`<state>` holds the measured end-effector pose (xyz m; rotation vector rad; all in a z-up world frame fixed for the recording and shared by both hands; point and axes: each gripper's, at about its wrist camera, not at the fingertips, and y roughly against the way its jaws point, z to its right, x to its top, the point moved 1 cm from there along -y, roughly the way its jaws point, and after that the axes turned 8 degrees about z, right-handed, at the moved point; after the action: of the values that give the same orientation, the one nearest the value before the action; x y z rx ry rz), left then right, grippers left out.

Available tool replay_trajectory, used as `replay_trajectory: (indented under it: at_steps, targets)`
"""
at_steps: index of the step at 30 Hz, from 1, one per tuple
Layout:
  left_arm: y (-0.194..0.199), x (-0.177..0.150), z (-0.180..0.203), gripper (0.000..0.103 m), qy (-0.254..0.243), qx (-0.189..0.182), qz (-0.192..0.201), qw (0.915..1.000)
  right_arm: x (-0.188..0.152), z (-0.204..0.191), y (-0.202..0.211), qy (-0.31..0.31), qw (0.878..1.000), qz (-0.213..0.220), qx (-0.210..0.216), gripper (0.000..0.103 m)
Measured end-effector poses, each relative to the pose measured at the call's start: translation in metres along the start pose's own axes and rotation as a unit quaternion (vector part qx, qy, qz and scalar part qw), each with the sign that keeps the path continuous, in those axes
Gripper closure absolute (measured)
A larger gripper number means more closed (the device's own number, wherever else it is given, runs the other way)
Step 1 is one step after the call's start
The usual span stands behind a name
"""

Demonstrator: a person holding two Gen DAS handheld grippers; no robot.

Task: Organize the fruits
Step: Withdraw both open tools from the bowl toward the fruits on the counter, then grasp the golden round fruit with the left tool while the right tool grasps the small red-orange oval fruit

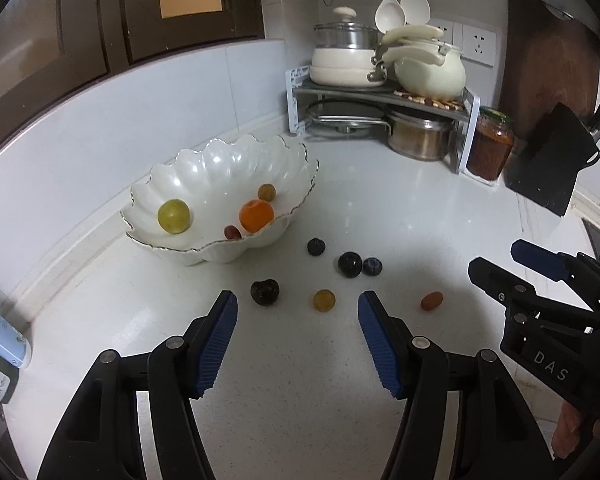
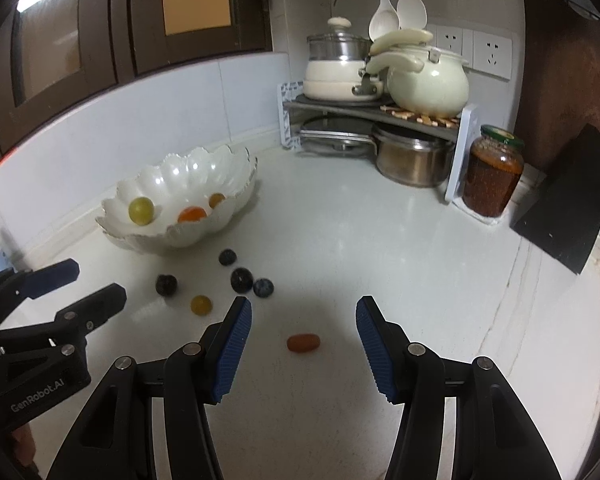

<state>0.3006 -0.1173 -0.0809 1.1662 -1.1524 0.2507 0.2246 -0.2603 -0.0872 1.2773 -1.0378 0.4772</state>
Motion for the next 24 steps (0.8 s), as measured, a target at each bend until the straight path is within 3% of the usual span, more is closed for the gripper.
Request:
replay_trajectory:
  at_steps: [24]
  targets:
    - [-0.058,-0.026,0.005,0.046,-0.013,-0.022,-0.042,0.9988,-0.037,-0.001,-0.05,-0.016,0.998,-0.06,-0.013,0.047]
